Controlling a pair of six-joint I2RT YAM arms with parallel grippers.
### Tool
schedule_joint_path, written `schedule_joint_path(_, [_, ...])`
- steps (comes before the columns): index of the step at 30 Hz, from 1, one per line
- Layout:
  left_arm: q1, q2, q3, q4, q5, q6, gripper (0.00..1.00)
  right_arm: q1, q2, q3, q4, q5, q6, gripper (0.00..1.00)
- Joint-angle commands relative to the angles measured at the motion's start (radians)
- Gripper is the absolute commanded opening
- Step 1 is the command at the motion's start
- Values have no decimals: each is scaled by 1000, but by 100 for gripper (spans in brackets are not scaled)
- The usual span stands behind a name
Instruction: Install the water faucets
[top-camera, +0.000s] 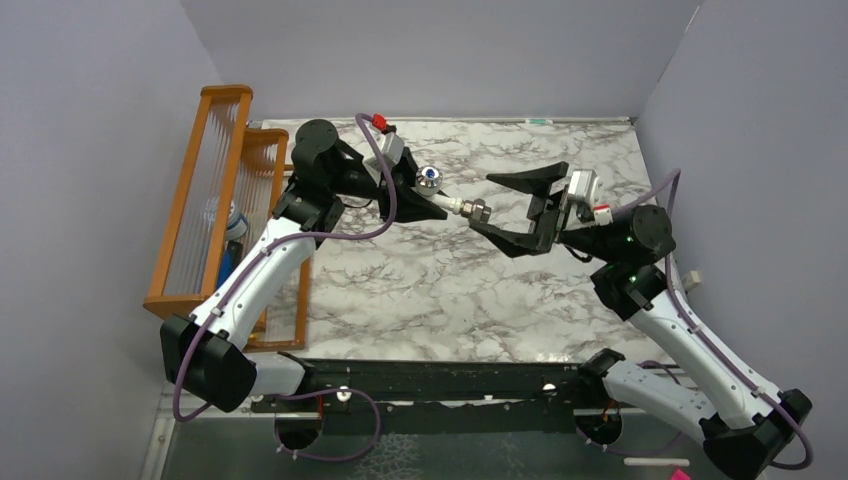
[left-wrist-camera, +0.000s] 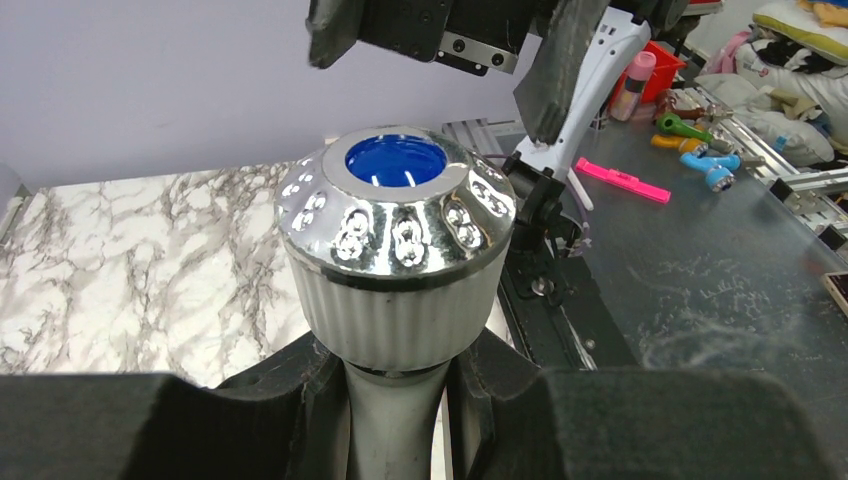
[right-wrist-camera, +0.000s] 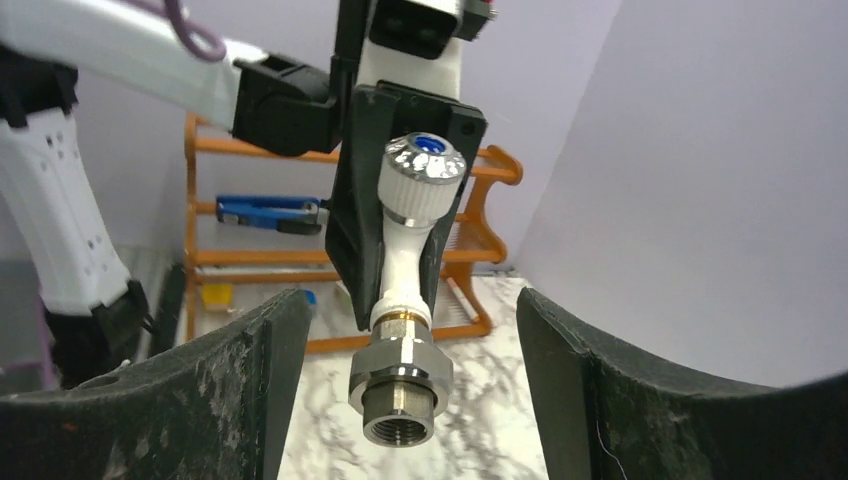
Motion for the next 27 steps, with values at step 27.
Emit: schedule_joint_path(27, [-2, 10, 30, 55, 22, 3, 0, 31, -3, -70, -159, -178, -1003, 66])
